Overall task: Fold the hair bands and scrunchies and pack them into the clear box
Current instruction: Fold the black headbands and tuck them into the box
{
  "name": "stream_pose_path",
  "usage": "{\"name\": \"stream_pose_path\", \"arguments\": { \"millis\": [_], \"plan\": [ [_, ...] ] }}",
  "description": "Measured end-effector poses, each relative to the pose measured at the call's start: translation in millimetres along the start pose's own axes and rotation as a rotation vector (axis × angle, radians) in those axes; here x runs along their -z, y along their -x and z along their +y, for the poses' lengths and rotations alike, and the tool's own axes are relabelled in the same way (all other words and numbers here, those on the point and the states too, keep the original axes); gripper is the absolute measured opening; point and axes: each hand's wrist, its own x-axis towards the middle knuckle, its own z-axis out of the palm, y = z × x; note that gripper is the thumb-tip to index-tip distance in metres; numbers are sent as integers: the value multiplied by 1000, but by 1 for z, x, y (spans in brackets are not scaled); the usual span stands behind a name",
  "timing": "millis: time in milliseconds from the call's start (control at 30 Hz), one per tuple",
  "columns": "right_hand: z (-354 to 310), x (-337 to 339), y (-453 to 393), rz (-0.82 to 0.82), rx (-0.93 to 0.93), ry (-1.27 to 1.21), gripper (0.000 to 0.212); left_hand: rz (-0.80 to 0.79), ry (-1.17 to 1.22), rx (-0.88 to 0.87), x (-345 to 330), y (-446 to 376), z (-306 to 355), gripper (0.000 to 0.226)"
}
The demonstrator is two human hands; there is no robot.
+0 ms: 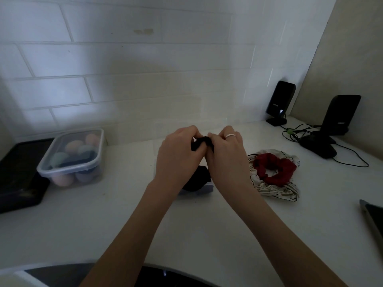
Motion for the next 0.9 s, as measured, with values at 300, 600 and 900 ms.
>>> {"name": "stream_pose_path", "arguments": {
  "millis": [300,600,900],
  "plan": [
    [3,13,-6,-78,-164,-385,39,-49,-144,-31,2,-2,-5,14],
    [9,5,1,-219,-165,-209,44,87,-98,-62,1,-2,-5,18],
    [10,30,-8,-230,-599,-1050,20,161,-104,-39,-1,1,-11,18]
  ]
}}
